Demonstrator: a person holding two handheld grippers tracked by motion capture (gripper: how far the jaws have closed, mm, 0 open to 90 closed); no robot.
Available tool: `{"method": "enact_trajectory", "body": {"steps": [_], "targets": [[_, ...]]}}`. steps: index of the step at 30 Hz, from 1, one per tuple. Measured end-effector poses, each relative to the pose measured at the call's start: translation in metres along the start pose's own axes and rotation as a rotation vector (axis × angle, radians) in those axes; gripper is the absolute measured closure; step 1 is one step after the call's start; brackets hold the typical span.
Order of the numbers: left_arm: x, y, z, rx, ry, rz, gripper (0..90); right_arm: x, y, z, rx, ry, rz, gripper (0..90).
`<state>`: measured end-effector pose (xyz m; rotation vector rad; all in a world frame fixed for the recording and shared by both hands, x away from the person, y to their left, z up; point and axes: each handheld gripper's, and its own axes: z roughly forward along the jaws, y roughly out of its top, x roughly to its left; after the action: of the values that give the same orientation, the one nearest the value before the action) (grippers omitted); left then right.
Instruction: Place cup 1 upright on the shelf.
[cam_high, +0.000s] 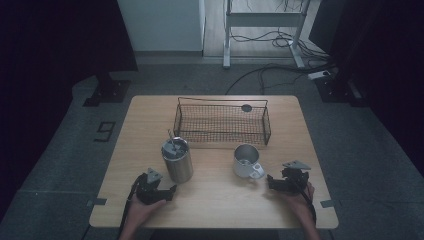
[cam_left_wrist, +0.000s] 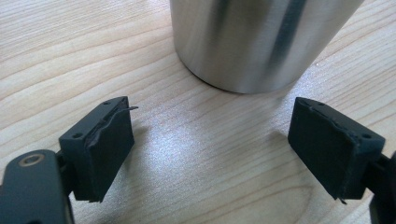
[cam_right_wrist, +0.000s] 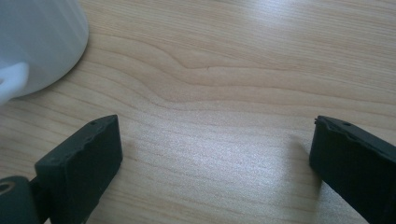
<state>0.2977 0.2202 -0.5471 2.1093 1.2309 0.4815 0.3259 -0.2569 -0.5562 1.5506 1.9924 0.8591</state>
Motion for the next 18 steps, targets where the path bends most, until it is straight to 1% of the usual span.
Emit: {"method": "enact_trajectory", "body": {"steps": [11, 13, 14, 15, 17, 18], "targets": [[-0.0001, 0.0, -0.0001, 0.0, 0.001, -0.001, 14.3, -0.0003, 0.0, -0.0001, -0.001, -0.002, 0.002, 2.8], [0.0001, 0.0, -0.0001, 0.001, 0.003, -0.003, 14.0, -0.0004, -0.0001, -0.0001, -0.002, -0.003, 0.002, 2.9], [0.0007, -0.0002, -0.0002, -0.003, 0.009, -0.014, 13.7, -0.0005, -0.0001, -0.0001, -0.003, -0.004, 0.002, 3.3], [0.0007, -0.0002, -0.0002, -0.003, 0.009, -0.014, 13.3, -0.0005, -0.0001, -0.0001, -0.003, -0.004, 0.002, 3.3], [0.0018, -0.0017, -0.0022, -0.014, -0.007, -0.011, 12.7, -0.0006, -0.0001, -0.0002, -0.005, -0.006, 0.005, 3.7], [0.0017, -0.0019, -0.0028, -0.015, -0.008, -0.009, 12.6, -0.0006, -0.0001, -0.0002, -0.005, -0.007, 0.005, 3.7]]}}
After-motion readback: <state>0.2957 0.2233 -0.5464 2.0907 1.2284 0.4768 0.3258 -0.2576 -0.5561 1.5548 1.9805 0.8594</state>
